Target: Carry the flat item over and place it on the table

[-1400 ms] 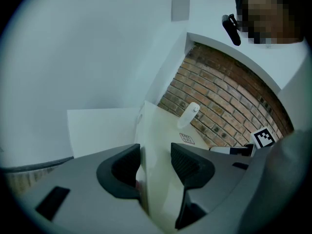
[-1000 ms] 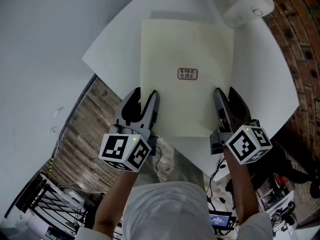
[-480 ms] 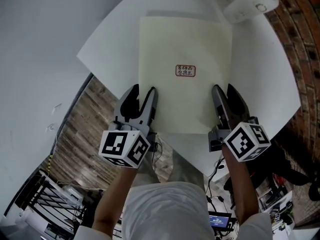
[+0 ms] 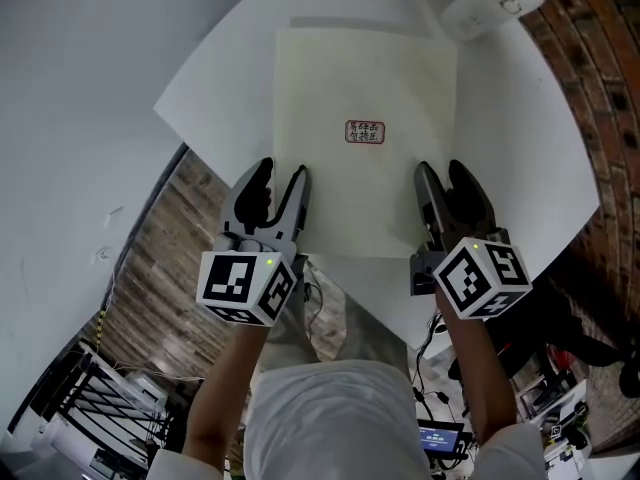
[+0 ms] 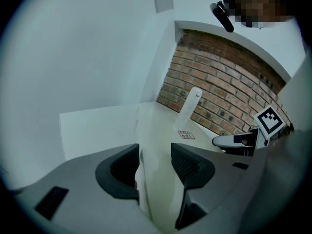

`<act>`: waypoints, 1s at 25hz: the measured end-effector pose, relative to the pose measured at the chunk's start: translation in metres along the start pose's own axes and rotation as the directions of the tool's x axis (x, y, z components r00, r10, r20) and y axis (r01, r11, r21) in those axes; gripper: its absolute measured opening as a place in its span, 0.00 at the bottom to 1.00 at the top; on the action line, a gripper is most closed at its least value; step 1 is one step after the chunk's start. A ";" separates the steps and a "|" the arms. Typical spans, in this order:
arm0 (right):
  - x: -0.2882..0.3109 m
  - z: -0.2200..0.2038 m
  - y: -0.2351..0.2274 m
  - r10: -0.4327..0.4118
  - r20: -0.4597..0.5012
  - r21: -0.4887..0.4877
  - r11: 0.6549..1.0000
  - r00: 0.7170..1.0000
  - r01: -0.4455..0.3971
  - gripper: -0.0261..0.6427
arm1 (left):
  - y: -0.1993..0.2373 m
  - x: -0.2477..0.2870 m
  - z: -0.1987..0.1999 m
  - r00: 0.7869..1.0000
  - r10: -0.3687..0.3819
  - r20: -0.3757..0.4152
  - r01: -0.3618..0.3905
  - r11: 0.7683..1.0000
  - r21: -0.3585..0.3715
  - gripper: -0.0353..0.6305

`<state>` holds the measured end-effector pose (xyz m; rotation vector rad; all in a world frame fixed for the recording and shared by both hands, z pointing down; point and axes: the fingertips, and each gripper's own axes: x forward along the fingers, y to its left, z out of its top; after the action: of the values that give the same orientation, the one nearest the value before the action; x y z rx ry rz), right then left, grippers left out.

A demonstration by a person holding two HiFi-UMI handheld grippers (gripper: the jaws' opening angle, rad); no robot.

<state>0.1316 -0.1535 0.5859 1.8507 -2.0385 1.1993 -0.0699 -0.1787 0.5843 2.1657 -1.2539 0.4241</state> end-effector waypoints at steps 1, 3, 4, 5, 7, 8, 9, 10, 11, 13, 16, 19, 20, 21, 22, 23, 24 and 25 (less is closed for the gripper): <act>-0.002 0.003 0.000 -0.008 0.010 -0.006 1.000 1.000 0.008 0.39 | -0.002 -0.001 0.002 1.000 0.002 0.003 -0.002 1.000 0.003 0.36; -0.007 0.007 0.001 -0.008 0.024 -0.007 1.000 1.000 0.008 0.39 | -0.003 -0.006 0.005 1.000 0.011 0.016 -0.011 1.000 0.006 0.36; -0.009 0.009 0.003 -0.002 0.028 -0.003 1.000 1.000 0.002 0.39 | -0.004 -0.009 0.006 1.000 0.011 0.019 -0.011 1.000 0.005 0.36; -0.011 0.011 0.006 0.006 0.032 -0.001 1.000 0.999 -0.006 0.39 | -0.006 -0.011 0.006 1.000 0.007 0.017 -0.007 1.000 0.002 0.36; -0.018 0.014 0.011 0.017 0.038 -0.009 1.000 0.999 -0.017 0.39 | -0.013 -0.016 0.005 1.000 -0.007 0.000 0.007 1.000 0.005 0.36; -0.021 0.015 0.014 0.021 0.041 -0.015 1.000 0.999 -0.021 0.39 | -0.016 -0.019 0.005 1.000 -0.013 -0.008 0.013 1.000 0.014 0.36; -0.025 0.017 0.017 0.025 0.042 -0.020 1.000 0.999 -0.024 0.39 | -0.020 -0.022 0.006 1.000 -0.016 -0.012 0.017 0.999 0.028 0.36; -0.028 0.018 0.019 0.027 0.044 -0.023 0.999 0.999 -0.026 0.39 | -0.023 -0.025 0.008 1.000 -0.019 -0.011 0.019 0.999 0.040 0.36; -0.032 0.020 0.021 0.029 0.046 -0.025 0.999 0.999 -0.028 0.39 | -0.026 -0.029 0.010 1.000 -0.021 -0.007 0.022 0.999 0.048 0.36; -0.038 0.024 0.027 0.039 0.049 -0.028 0.999 0.998 -0.038 0.39 | -0.031 -0.036 0.018 1.000 -0.025 0.007 0.025 0.998 0.057 0.35; -0.048 0.030 0.036 0.054 0.053 -0.028 0.998 0.997 -0.053 0.39 | -0.035 -0.047 0.029 0.999 -0.031 0.023 0.030 0.998 0.059 0.33; -0.058 0.034 0.045 0.061 0.053 -0.035 0.998 0.997 -0.059 0.39 | -0.042 -0.058 0.039 0.999 -0.039 0.032 0.037 0.997 0.060 0.32; -0.062 0.035 0.048 0.063 0.053 -0.038 0.997 0.997 -0.061 0.39 | -0.045 -0.062 0.042 0.998 -0.042 0.036 0.040 0.997 0.062 0.32; -0.066 0.037 0.051 0.066 0.054 -0.041 0.997 0.996 -0.064 0.39 | -0.048 -0.066 0.046 0.998 -0.045 0.040 0.043 0.997 0.062 0.32; -0.069 0.039 0.054 0.069 0.055 -0.044 0.997 0.996 -0.066 0.39 | -0.050 -0.070 0.049 0.998 -0.048 0.043 0.045 0.997 0.063 0.32; -0.073 0.040 0.058 0.071 0.056 -0.048 0.997 0.996 -0.069 0.39 | -0.053 -0.074 0.051 0.998 -0.050 0.045 0.047 0.997 0.063 0.32; -0.076 0.042 0.061 0.074 0.057 -0.049 0.996 0.996 -0.071 0.39 | -0.055 -0.078 0.054 0.997 -0.053 0.047 0.050 0.997 0.064 0.32; -0.080 0.044 0.064 0.076 0.059 -0.050 0.996 0.995 -0.073 0.39 | -0.057 -0.082 0.057 0.997 -0.055 0.050 0.052 0.997 0.065 0.32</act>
<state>0.1111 -0.1235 0.4809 1.8267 -2.1671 1.1140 -0.0636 -0.1376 0.4772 2.2715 -1.2225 0.3932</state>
